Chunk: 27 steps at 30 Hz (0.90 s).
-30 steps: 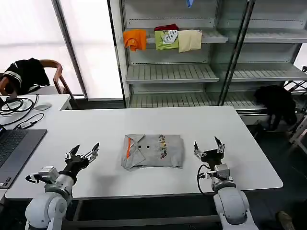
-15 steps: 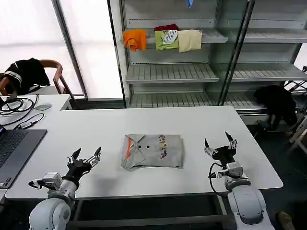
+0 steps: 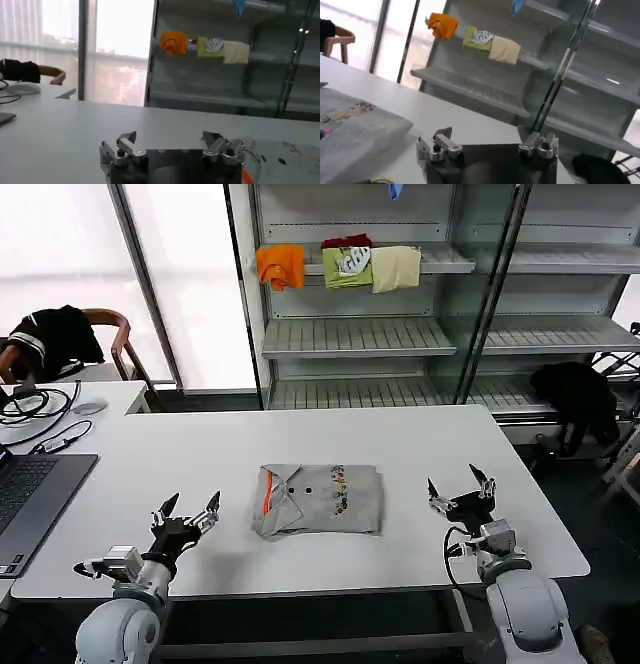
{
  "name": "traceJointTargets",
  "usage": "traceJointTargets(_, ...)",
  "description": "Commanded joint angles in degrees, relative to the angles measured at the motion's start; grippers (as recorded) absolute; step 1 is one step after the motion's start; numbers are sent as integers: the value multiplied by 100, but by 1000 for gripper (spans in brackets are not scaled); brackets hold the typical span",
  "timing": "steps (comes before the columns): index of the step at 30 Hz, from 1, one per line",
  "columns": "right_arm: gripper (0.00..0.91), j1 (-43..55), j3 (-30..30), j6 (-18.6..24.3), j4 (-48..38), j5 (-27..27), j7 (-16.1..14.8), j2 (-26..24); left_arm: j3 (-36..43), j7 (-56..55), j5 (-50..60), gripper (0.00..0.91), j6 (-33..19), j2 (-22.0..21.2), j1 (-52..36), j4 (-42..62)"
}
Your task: Fold and organize the clothes.
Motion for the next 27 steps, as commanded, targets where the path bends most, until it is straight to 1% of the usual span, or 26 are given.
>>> traceJointTargets(1,907,-130,-31,-1,175,164,-60,-75,109,-12,69,907,-109,-6,-15,54)
traceJointTargets(6,907,-226,-108,211,268,-1,3,-47,192,-10,136,907,-122,-42,-56,68)
traceJointTargets(17,907,-385,-146,256,380,-113,16,24,219,-7,169,907,-165,-55,-27,15)
traceJointTargets(27,907,-428,-167,232,378,-134,91,47,243,-11,186,907,-239,-94,48,18)
